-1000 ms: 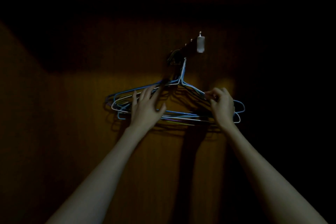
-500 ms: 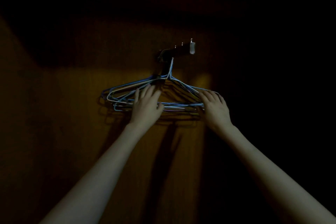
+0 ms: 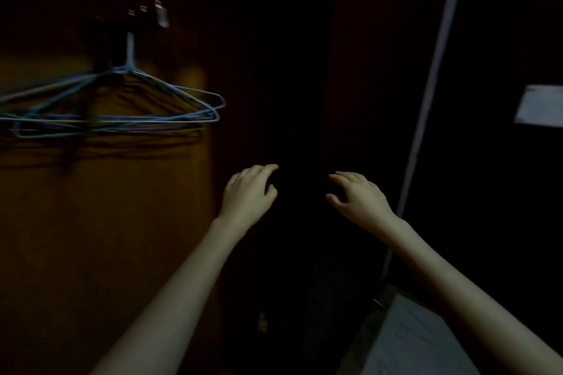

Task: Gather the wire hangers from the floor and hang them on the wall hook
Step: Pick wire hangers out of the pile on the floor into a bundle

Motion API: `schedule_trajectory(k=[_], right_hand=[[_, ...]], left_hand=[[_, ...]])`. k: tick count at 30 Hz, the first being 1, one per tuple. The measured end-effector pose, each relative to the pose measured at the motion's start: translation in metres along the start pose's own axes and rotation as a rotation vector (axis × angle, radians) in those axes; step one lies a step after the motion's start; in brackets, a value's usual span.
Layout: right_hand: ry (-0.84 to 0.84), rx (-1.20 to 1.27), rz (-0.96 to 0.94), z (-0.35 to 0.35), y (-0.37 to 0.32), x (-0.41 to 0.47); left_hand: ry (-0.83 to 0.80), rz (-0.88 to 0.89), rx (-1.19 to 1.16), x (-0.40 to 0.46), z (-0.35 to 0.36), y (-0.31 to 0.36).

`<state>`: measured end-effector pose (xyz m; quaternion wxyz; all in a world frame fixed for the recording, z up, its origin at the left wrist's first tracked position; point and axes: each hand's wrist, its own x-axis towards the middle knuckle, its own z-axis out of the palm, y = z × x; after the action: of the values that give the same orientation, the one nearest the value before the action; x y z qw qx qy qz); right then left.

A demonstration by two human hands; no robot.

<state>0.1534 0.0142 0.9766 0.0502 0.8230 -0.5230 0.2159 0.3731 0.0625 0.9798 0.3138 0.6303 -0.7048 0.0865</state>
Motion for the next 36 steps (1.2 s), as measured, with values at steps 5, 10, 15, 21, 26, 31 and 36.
schedule_trajectory(k=[5, 10, 15, 21, 26, 31, 36], right_hand=[[0.012, -0.097, 0.218, -0.025, 0.088, -0.055], [0.008, -0.162, 0.382, -0.04, 0.174, -0.1], [-0.05, -0.151, 0.543, -0.026, 0.245, -0.133], [-0.074, -0.138, 0.638, 0.03, 0.298, -0.169], [-0.079, -0.133, 0.715, 0.126, 0.332, -0.205], [-0.146, -0.143, 0.769, 0.275, 0.365, -0.269], [-0.238, -0.13, 0.822, 0.444, 0.397, -0.355]], left_hand=[[-0.068, 0.154, -0.052, 0.013, 0.054, 0.086], [-0.146, 0.288, -0.142, 0.032, 0.119, 0.167], [-0.234, 0.364, -0.139, 0.036, 0.198, 0.227], [-0.302, 0.388, -0.165, 0.024, 0.289, 0.248], [-0.407, 0.409, -0.202, -0.014, 0.389, 0.239], [-0.522, 0.473, -0.251, -0.091, 0.53, 0.208], [-0.619, 0.508, -0.271, -0.198, 0.686, 0.165]])
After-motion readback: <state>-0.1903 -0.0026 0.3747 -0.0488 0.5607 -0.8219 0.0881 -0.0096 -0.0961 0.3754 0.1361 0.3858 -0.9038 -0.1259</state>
